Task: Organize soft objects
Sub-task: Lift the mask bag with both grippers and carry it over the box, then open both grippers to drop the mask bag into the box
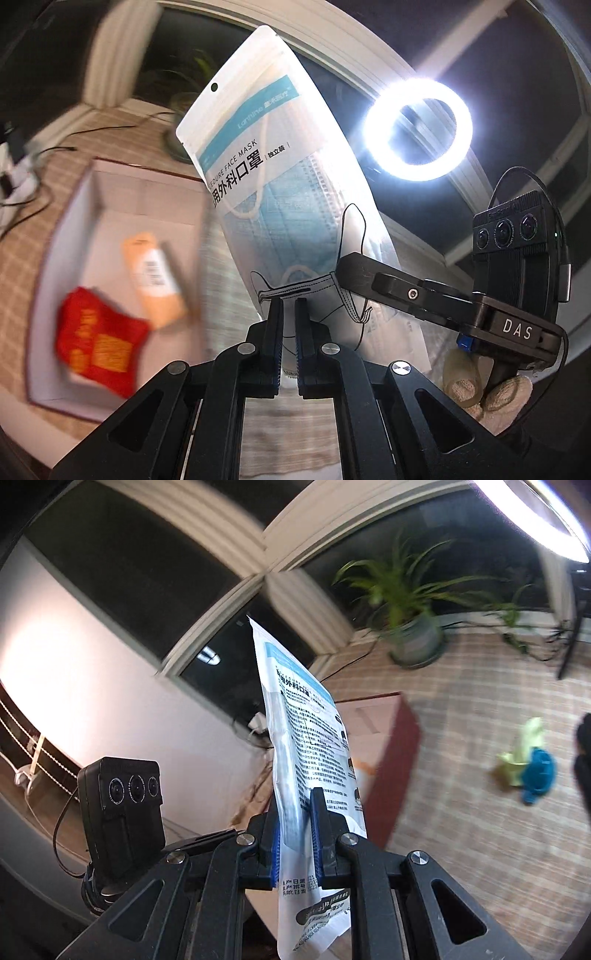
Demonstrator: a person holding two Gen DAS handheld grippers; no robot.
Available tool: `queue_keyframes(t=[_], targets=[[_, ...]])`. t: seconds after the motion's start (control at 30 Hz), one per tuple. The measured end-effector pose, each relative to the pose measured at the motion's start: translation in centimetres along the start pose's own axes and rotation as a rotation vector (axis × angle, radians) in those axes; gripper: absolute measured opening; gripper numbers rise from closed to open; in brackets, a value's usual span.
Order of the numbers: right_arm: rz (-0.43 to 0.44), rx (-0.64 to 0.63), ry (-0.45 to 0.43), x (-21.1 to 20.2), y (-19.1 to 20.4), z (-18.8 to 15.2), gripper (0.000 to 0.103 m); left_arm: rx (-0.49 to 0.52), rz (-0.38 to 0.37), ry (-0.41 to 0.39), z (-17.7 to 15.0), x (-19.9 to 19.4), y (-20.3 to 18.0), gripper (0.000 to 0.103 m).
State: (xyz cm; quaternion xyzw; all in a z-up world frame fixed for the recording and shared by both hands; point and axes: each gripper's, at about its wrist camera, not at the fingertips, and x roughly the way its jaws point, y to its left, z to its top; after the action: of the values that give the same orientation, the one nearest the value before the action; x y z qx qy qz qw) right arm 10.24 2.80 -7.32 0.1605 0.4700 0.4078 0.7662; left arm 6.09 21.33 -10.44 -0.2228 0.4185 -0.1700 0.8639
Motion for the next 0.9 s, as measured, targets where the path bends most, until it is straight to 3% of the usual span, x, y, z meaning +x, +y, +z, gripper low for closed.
queue_keyframes(t=[0.3, 0.53, 0.9], targets=[[0.039, -0.005, 0.085, 7.4, 3.0, 0.2, 0.012, -0.081, 0.071, -0.026, -0.6, -2.3, 5.6, 0.001], [0.037, 0.044, 0.125, 11.4, 3.0, -0.2, 0.012, -0.132, 0.087, -0.004, -0.6, -2.0, 9.1, 0.001], [-0.024, 0.079, 0.153, 14.0, 1.7, -1.4, 0.012, -0.146, 0.092, 0.049, -1.5, -0.2, 11.5, 0.002]])
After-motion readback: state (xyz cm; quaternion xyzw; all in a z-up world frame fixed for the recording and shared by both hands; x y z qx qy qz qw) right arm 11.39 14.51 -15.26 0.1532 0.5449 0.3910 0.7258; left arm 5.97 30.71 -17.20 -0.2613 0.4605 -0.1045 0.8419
